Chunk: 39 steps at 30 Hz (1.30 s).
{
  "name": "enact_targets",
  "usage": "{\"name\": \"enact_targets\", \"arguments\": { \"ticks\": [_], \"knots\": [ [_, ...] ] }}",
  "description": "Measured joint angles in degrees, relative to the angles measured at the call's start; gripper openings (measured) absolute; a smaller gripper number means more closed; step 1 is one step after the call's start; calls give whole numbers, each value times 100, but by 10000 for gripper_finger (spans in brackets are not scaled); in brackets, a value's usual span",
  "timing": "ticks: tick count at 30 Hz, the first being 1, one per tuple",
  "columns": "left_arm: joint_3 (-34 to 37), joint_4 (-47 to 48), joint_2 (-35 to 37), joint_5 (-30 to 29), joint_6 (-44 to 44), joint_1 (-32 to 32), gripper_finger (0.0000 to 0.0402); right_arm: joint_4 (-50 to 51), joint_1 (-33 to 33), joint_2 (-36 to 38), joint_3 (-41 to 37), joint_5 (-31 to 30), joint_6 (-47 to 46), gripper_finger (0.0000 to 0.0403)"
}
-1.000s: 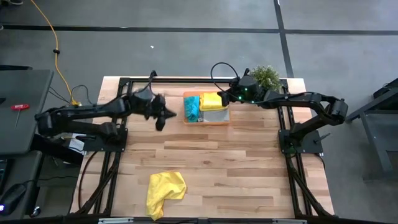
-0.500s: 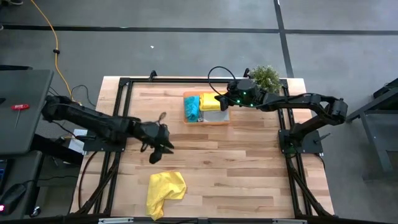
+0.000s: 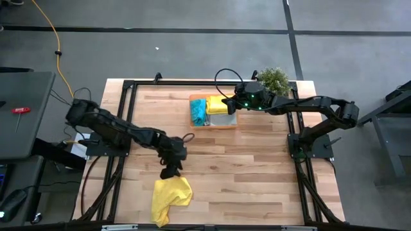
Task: Fold microfiber towels
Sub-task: Fold the yellow towel
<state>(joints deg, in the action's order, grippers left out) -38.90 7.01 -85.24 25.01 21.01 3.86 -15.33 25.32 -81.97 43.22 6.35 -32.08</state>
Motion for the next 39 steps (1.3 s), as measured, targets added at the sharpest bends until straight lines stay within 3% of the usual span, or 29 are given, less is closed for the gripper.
{"name": "enact_targets", "arguments": {
  "ticks": [8, 16, 20, 25, 39],
  "knots": [
    [-86, -494, -797, 11, 134, 232, 184, 61, 0, 0, -2, 16, 193, 0],
    [-89, -750, -1214, 411, 366, 438, 183, 100, 0, 0, -2, 17, 251, 0],
    [-87, -853, -1219, 348, 390, 455, 141, 103, 0, 0, -2, 18, 251, 0],
    [-85, -792, -718, 165, 394, 120, 16, 103, 1, -2, -2, 286, 103, 0],
    [-125, 102, 2277, -380, -715, -2044, 1, -163, -447, -2, -2, 1352, 70, 0]
  ]
}}
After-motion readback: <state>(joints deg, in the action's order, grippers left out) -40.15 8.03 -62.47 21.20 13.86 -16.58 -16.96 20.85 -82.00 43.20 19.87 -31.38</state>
